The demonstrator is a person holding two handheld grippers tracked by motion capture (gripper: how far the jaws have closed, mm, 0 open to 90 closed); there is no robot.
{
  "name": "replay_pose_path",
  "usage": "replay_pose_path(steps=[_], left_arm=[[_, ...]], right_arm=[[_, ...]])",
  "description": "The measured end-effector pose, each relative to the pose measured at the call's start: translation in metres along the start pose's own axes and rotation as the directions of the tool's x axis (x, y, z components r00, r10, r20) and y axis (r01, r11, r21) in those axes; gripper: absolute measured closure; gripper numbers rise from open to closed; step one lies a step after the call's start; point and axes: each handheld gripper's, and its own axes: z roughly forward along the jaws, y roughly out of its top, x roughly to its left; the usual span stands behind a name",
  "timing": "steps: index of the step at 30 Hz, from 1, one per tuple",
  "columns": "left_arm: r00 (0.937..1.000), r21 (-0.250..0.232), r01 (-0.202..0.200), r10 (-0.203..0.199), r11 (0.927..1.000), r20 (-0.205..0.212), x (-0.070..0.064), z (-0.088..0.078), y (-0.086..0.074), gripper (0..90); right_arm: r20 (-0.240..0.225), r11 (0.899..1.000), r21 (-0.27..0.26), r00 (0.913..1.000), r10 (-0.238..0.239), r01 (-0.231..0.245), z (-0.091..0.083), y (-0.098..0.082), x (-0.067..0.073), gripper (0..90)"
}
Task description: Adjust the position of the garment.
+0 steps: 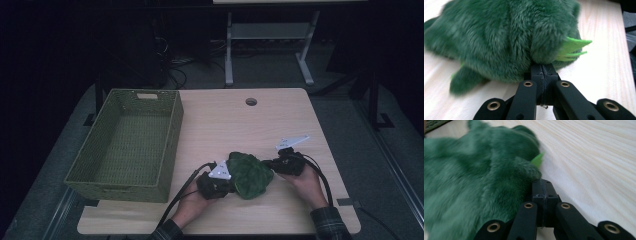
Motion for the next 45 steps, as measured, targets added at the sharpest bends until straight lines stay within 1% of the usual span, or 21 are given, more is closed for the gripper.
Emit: replay_pose_path(steps=[6, 10, 11, 12, 15, 18, 19, 21, 22, 23, 24, 26, 28, 29, 30, 32, 34, 37, 40, 42, 45], left_arm=[[0.9997, -0.013, 0.022, -0.022, 0.9997, -0.012, 0.009, -0.006, -0.002, 89.6], [0.9992, -0.024, 0.028, -0.029, 0.9993, -0.027, 0.016, -0.011, -0.002, 89.6], [0.9987, -0.025, 0.034, -0.035, 0.9991, -0.036, 0.021, -0.013, -0.002, 89.6], [0.9987, -0.025, 0.034, -0.035, 0.9991, -0.036, 0.021, -0.013, -0.002, 89.6], [0.9981, -0.03, 0.042, -0.043, 0.9987, -0.043, 0.029, -0.012, -0.001, 89.6], [0.9982, -0.027, 0.039, -0.04, 0.9989, -0.044, 0.032, -0.012, 0.0, 89.6], [0.9982, -0.027, 0.04, -0.041, 0.9989, -0.044, 0.033, -0.012, 0.0, 89.5], [0.9983, -0.024, 0.041, -0.042, 0.9989, -0.041, 0.033, -0.013, 0.0, 88.9], [0.9983, -0.027, 0.039, -0.04, 0.9989, -0.043, 0.033, -0.015, 0.0, 88.9], [0.9983, -0.029, 0.041, -0.042, 0.9987, -0.039, 0.033, -0.02, 0.001, 86.8], [0.9983, -0.029, 0.041, -0.042, 0.9987, -0.039, 0.033, -0.02, 0.001, 85.4], [0.9985, -0.026, 0.036, -0.037, 0.999, -0.039, 0.032, -0.024, 0.003, 83.5], [0.9989, -0.03, 0.03, -0.031, 0.9991, -0.036, 0.03, -0.029, 0.006, 81.2], [0.999, -0.031, 0.027, -0.028, 0.9992, -0.034, 0.03, -0.031, 0.007, 79.7], [0.9992, -0.028, 0.023, -0.024, 0.9993, -0.033, 0.029, -0.032, 0.008, 77.7], [0.9995, -0.017, 0.017, -0.017, 0.9997, -0.025, 0.028, -0.037, 0.011, 72.8], [0.9996, -0.013, 0.015, -0.015, 0.9998, -0.024, 0.026, -0.041, 0.014, 67.7], [0.9999, -0.007, 0.001, -0.001, 1.0, -0.011, 0.023, -0.046, 0.02, 56.3], [0.9999, 0.0, -0.015, 0.015, 0.9999, -0.001, 0.022, -0.05, 0.026, 44.9], [0.9993, 0.002, -0.036, 0.036, 0.9993, -0.001, 0.021, -0.052, 0.03, 38.9], [0.9985, 0.016, -0.055, 0.055, 0.9984, 0.001, 0.02, -0.05, 0.035, 30.3]], right_arm=[[-0.02, 1.0, 0.019, 0.9998, 0.005, -0.005, -0.005, -0.009, 0.005, 89.9], [-0.03, 1.0, 0.019, 0.9995, 0.005, -0.004, -0.009, -0.017, 0.013, 89.9], [-0.041, 0.999, 0.036, 0.999, 0.017, -0.016, -0.011, -0.02, 0.018, 89.9], [-0.041, 0.999, 0.036, 0.999, 0.017, -0.016, -0.011, -0.02, 0.018, 89.9], [-0.047, 0.999, 0.043, 0.9989, -0.004, 0.006, -0.014, -0.027, 0.027, 89.9], [-0.045, 0.999, 0.04, 0.9989, -0.013, 0.014, -0.014, -0.03, 0.03, 89.9], [-0.031, 0.999, 0.035, 0.9993, -0.018, 0.019, -0.015, -0.031, 0.031, 89.8], [-0.001, 0.999, 0.03, 0.9999, -0.01, 0.01, -0.016, -0.032, 0.031, 83.2], [-0.001, 0.999, 0.03, 0.9999, -0.01, 0.01, -0.016, -0.032, 0.031, 83.2], [0.025, 1.0, 0.014, 0.9997, -0.002, 0.001, -0.018, -0.034, 0.028, 76.4], [0.025, 1.0, 0.014, 0.9997, -0.002, 0.001, -0.018, -0.034, 0.028, 76.4], [0.072, 1.0, -0.01, 0.9973, 0.012, -0.012, -0.024, -0.037, 0.023, 66.4], [0.102, 1.0, -0.022, 0.9946, 0.019, -0.017, -0.026, -0.041, 0.02, 55.6], [0.13, 1.0, -0.015, 0.991, 0.03, -0.028, -0.027, -0.044, 0.018, 50.6], [0.148, 1.0, -0.005, 0.9888, 0.022, -0.021, -0.027, -0.046, 0.015, 46.6], [0.182, 0.999, -0.009, 0.9827, 0.032, -0.031, -0.027, -0.05, 0.013, 40.6], [0.201, 0.999, -0.013, 0.9788, 0.041, -0.04, -0.027, -0.053, 0.008, 34.0], [0.25, 0.998, -0.025, 0.9664, 0.059, -0.055, -0.027, -0.056, 0.002, 25.9], [0.287, 0.999, -0.036, 0.9566, 0.049, -0.04, -0.024, -0.059, 0.0, 15.2], [0.287, 0.998, -0.057, 0.9565, 0.053, -0.038, -0.022, -0.061, -0.002, 13.2], [0.286, 0.998, -0.057, 0.9568, 0.052, -0.037, -0.022, -0.061, -0.002, 13.1]])
